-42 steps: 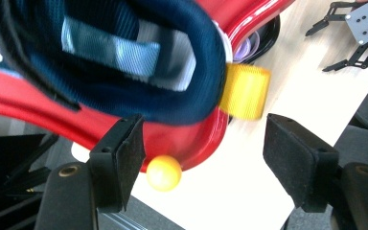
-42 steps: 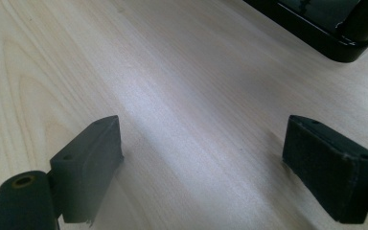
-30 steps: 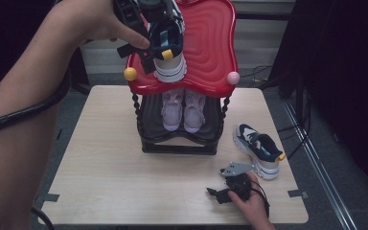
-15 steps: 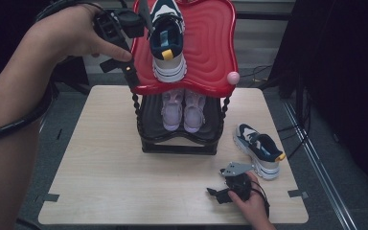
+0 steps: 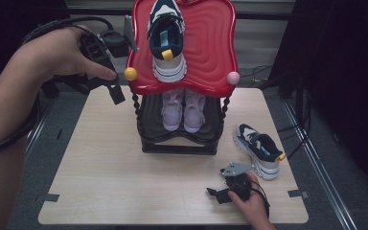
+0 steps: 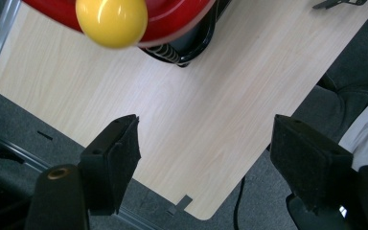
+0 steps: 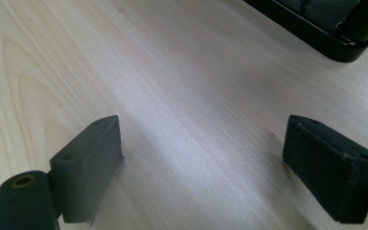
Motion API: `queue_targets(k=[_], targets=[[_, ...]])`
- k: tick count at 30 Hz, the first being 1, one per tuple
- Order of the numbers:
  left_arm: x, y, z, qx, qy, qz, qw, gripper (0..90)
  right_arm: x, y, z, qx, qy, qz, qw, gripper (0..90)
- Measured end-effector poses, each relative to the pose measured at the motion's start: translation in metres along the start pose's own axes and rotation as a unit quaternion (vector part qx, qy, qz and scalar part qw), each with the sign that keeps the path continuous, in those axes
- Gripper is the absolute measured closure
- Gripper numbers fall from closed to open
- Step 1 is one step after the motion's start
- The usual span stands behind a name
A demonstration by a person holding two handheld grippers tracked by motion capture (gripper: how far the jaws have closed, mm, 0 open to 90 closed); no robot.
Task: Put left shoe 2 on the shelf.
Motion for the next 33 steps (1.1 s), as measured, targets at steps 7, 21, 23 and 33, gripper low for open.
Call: queue_targets(k=[7,21,23,33], targets=[[0.002,0.014,-0.013,0.002,0.002,0.004,1.0,25.4,0.0,0.0,0.0,0.002,0.0,0.0,1.0,13.1],[0.01,0.041,-0.057,0.027,0.004,0.015,0.9995,25.4,0.0,0.0,0.0,0.002,0.0,0.0,1.0,13.1],[0.009,0.044,-0.063,0.027,0.001,0.02,0.9994,25.3,0.0,0.0,0.0,0.001,0.001,0.002,1.0,13.1],[0.011,0.058,-0.1,0.036,0.018,0.019,0.999,25.4,0.0,0.0,0.0,0.0,0.001,0.001,1.0,13.1]])
Point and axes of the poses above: each handheld gripper's, and its own axes: z roughly backward along the jaws, y roughly out of its underside, x roughly to its left, the point moved 2 cm from there along -z, roughly forward along the jaws, and after that the axes turned 12 degrees about z, right-handed, at the moved point
